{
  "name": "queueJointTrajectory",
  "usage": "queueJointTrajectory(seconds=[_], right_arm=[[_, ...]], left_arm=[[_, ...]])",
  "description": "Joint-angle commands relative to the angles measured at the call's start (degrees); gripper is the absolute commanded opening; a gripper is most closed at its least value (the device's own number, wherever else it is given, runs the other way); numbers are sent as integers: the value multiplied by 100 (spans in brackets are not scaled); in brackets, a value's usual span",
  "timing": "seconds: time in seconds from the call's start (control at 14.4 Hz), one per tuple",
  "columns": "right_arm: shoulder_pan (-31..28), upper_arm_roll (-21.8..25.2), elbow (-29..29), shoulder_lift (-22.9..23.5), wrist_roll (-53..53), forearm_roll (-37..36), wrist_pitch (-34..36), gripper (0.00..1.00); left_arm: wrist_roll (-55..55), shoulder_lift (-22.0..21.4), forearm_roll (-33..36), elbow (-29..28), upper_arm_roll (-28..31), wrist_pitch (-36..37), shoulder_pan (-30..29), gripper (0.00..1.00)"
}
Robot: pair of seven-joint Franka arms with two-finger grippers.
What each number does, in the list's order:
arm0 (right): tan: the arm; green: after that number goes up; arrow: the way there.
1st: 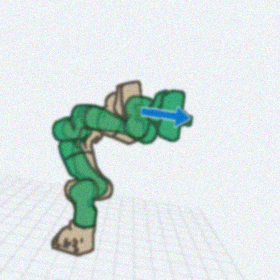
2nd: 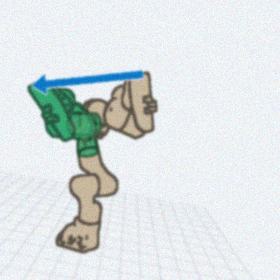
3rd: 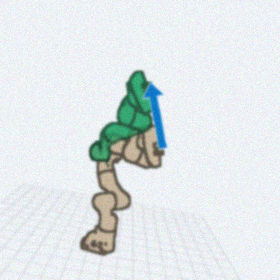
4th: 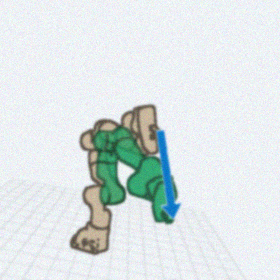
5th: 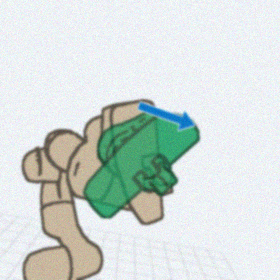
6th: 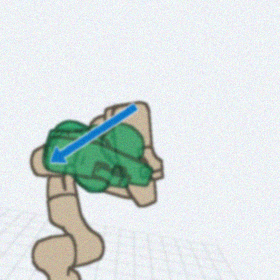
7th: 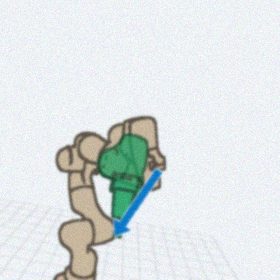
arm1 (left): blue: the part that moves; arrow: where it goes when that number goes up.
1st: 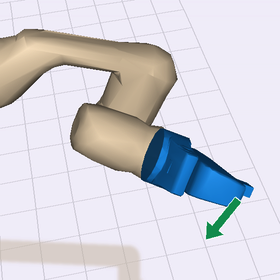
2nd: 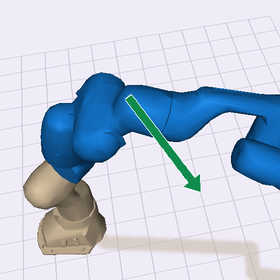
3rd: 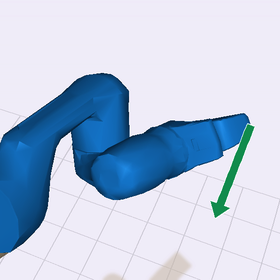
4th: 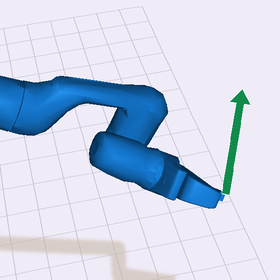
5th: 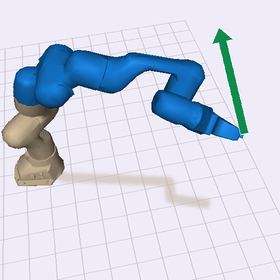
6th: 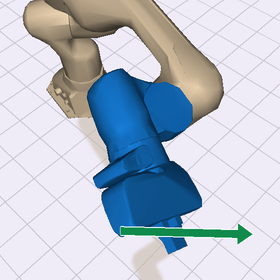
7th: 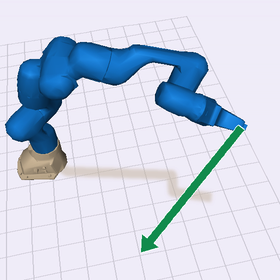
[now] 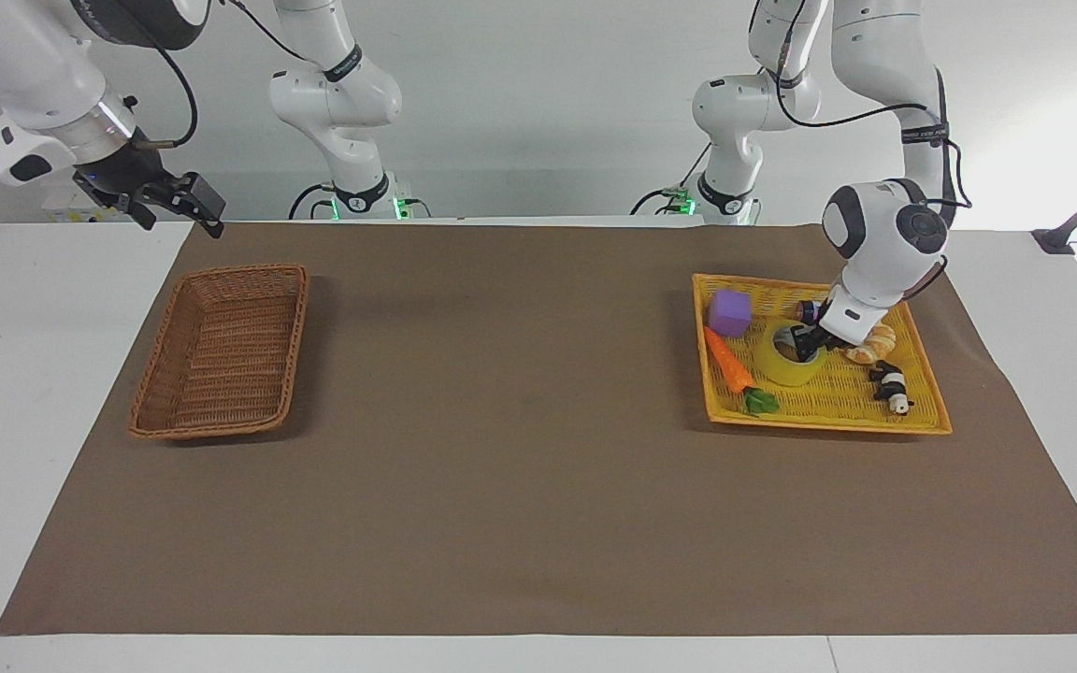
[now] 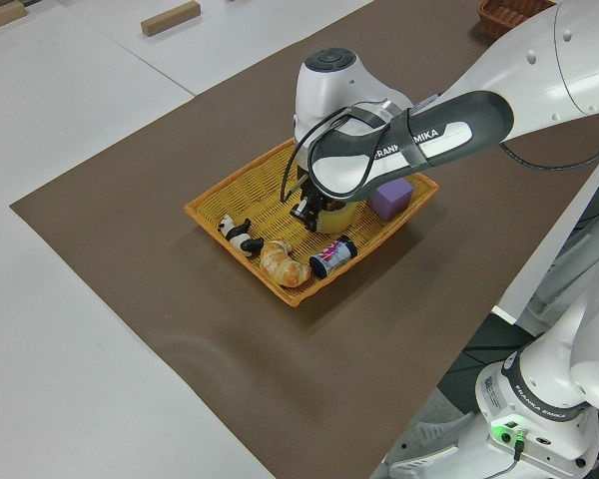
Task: Move tape to another basket
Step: 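Grasp the tape roll with the left gripper and lift it, then carry the tape toward the center while the right gripper reaches toward it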
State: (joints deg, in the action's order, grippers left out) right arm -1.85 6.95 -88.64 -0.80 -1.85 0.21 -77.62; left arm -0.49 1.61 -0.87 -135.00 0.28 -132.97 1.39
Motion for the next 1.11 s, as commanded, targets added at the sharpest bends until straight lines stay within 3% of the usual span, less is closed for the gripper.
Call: queueJointTrajectory(seconds=[0.0, 0.28, 0.63, 0.83, 1.04], right_arm=[[-35, -36, -101, -95, 106, -30, 36, 100], [-35, -36, -101, -95, 106, -30, 36, 100], [-35, -36, -101, -95, 106, -30, 36, 100], [-35, -36, -101, -95, 106, -30, 36, 100], [-35, -36, -101, -95, 106, -30, 36, 100]], left_arm=[[-92, 164, 61, 832, 34, 778, 19, 0], [-398, 208, -1, 2246, -10, 2377, 194, 0], [-2699, 630, -879, 3197, -1, 1942, 1466, 0], [-2799, 665, -1238, 3251, -10, 1844, 1933, 0], [-2930, 656, -1581, 3435, -19, 2239, 2688, 0]])
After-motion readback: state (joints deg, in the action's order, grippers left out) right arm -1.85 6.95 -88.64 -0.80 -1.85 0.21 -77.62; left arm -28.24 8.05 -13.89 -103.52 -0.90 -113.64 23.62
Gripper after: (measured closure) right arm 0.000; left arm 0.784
